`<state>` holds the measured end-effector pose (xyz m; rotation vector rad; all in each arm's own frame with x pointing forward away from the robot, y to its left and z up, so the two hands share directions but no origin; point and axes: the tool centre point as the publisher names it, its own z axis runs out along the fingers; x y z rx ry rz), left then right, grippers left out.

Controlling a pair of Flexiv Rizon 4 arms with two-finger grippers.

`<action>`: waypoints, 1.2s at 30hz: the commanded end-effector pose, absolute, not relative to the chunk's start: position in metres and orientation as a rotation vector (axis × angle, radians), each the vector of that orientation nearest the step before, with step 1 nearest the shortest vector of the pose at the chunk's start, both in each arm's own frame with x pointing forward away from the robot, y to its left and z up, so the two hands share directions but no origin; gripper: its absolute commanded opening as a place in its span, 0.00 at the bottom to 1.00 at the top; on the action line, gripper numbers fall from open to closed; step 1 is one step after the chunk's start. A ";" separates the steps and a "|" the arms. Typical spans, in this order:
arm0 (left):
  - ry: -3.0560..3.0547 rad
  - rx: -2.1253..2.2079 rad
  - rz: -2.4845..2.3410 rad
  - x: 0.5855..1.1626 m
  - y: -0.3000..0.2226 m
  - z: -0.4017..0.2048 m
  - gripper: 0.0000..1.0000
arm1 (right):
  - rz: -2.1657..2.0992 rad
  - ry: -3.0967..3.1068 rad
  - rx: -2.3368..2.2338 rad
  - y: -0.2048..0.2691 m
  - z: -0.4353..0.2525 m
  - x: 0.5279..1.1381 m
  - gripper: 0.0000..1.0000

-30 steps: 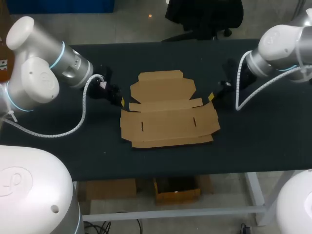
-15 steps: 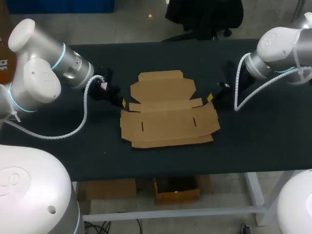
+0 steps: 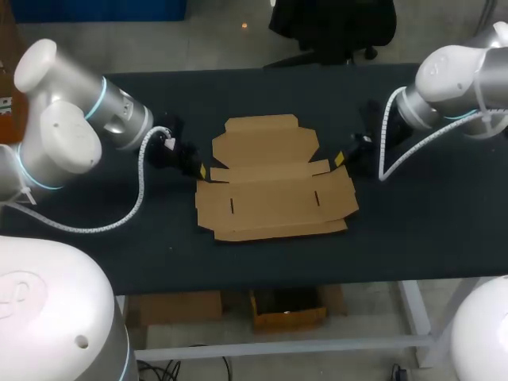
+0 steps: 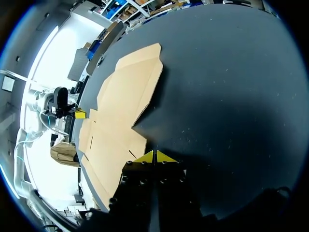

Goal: Assemble the packaging by folding the flat box into shape, placing the metal phone stand inside, and closing the box properly

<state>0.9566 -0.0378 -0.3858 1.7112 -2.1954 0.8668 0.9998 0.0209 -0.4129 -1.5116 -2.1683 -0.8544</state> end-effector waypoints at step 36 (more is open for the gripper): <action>-2.125 1.740 0.830 0.973 -0.042 -0.407 0.00 | -0.932 -2.125 -1.544 0.029 -0.418 1.003 0.00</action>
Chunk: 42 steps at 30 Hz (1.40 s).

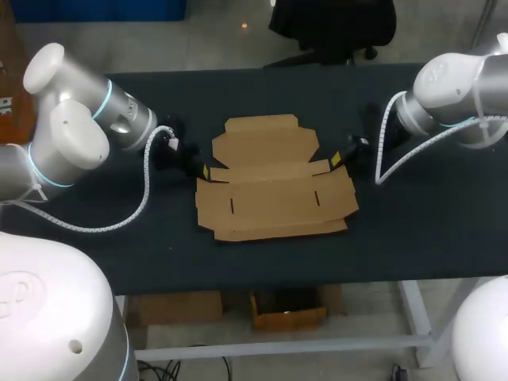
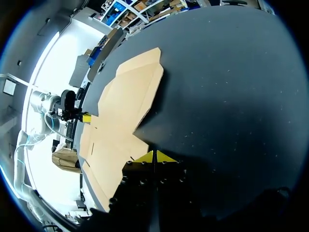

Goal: Assemble the packaging by folding the flat box into shape, placing the metal phone stand inside, and closing the box properly

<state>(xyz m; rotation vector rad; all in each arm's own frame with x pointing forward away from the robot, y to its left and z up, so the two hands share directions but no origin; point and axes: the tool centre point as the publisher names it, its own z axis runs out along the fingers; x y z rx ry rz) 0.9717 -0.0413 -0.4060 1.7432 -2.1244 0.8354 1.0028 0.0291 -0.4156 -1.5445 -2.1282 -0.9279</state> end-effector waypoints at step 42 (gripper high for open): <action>-2.100 1.729 0.829 0.968 -0.049 -0.410 0.00 | -0.986 -2.108 -1.516 0.040 -0.416 0.997 0.00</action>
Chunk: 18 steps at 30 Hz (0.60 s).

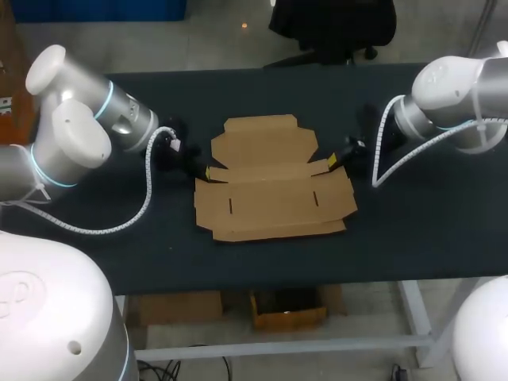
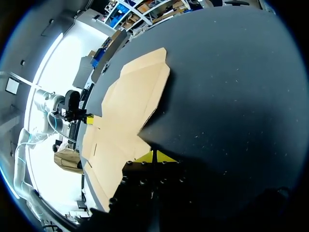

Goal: Assemble the packaging by folding the flat box into shape, placing the metal phone stand inside, and closing the box properly

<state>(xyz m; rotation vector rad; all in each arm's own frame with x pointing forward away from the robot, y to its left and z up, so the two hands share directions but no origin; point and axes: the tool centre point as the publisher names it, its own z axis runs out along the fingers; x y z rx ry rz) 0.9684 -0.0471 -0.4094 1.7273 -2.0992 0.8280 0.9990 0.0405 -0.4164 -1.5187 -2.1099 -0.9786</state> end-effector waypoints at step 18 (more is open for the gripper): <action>-2.143 1.721 0.855 0.968 -0.056 -0.399 0.00 | -1.003 -2.118 -1.542 0.046 -0.406 0.992 0.00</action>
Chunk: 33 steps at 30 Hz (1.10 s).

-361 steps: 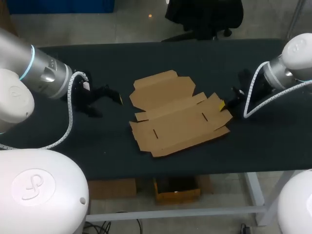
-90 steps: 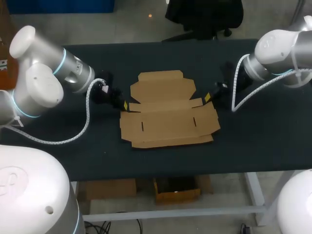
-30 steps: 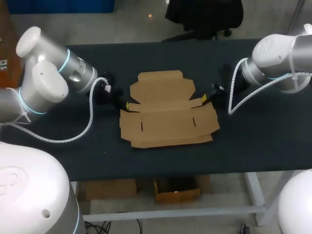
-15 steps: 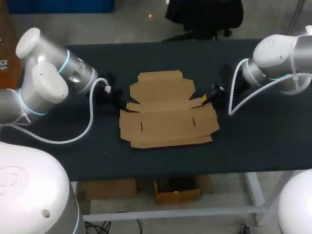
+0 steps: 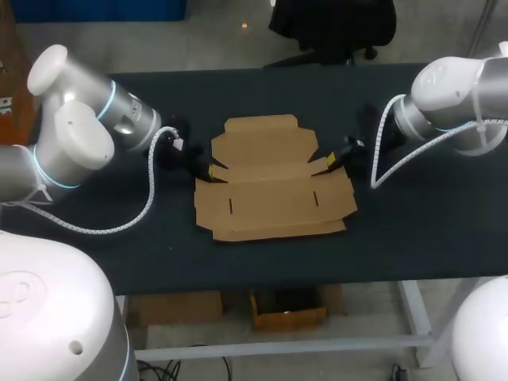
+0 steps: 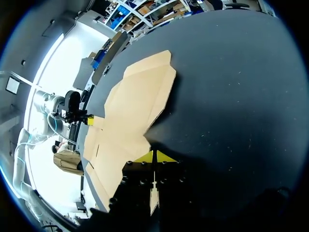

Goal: Assemble the packaging by folding the flat box into shape, placing the metal phone stand inside, and closing the box properly

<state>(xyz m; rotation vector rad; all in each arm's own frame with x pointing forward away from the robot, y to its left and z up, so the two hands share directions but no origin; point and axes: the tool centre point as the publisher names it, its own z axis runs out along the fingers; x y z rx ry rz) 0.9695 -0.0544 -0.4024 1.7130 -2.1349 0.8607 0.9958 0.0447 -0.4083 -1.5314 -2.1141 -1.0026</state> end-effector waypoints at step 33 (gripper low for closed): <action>-2.154 1.724 0.833 0.968 -0.058 -0.402 0.00 | -0.935 -2.037 -1.605 0.042 -0.431 1.003 0.00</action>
